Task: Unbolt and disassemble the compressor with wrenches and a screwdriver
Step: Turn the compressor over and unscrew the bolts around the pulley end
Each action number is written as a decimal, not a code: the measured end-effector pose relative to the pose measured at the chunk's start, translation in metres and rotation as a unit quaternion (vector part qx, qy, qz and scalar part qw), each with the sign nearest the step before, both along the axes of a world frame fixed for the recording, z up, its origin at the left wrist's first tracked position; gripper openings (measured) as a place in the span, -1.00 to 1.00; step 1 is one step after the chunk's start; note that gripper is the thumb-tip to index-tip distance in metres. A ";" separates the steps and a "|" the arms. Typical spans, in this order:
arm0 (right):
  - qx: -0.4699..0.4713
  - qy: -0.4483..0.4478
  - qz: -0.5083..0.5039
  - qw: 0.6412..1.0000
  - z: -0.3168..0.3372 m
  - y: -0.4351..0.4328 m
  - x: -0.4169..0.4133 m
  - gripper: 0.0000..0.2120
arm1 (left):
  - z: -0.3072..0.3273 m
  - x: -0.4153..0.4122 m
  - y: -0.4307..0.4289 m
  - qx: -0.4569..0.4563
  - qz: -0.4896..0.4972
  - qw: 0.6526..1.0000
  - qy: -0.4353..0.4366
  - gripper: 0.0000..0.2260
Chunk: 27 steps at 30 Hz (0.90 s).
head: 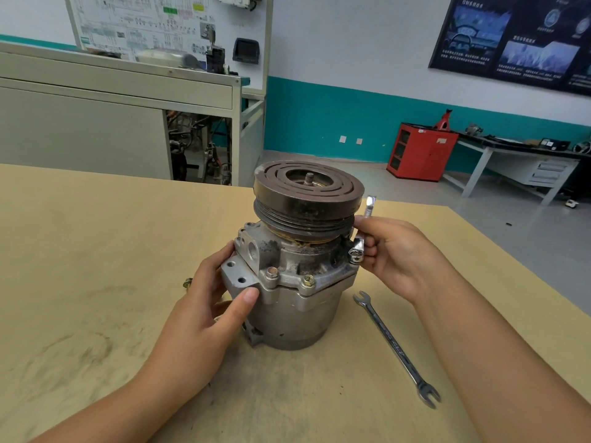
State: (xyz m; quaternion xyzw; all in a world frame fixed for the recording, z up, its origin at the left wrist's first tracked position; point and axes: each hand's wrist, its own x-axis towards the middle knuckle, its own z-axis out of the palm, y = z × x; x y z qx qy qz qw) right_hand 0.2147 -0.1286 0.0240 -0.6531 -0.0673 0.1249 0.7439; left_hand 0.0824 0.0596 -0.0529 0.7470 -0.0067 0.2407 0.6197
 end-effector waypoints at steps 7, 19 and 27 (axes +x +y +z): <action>0.119 -0.099 -0.086 0.984 0.011 -0.008 -0.012 -0.80 | -0.002 0.000 -0.002 -0.009 -0.003 1.000 -0.006 -0.51; -0.165 -0.479 -0.165 0.846 -0.020 -0.022 -0.082 -0.76 | 0.000 -0.001 -0.003 -0.006 0.008 1.000 -0.001 -0.50; -0.286 -0.552 -0.148 0.769 -0.021 -0.018 -0.097 -0.74 | -0.001 0.000 -0.002 -0.005 0.005 1.000 0.004 -0.51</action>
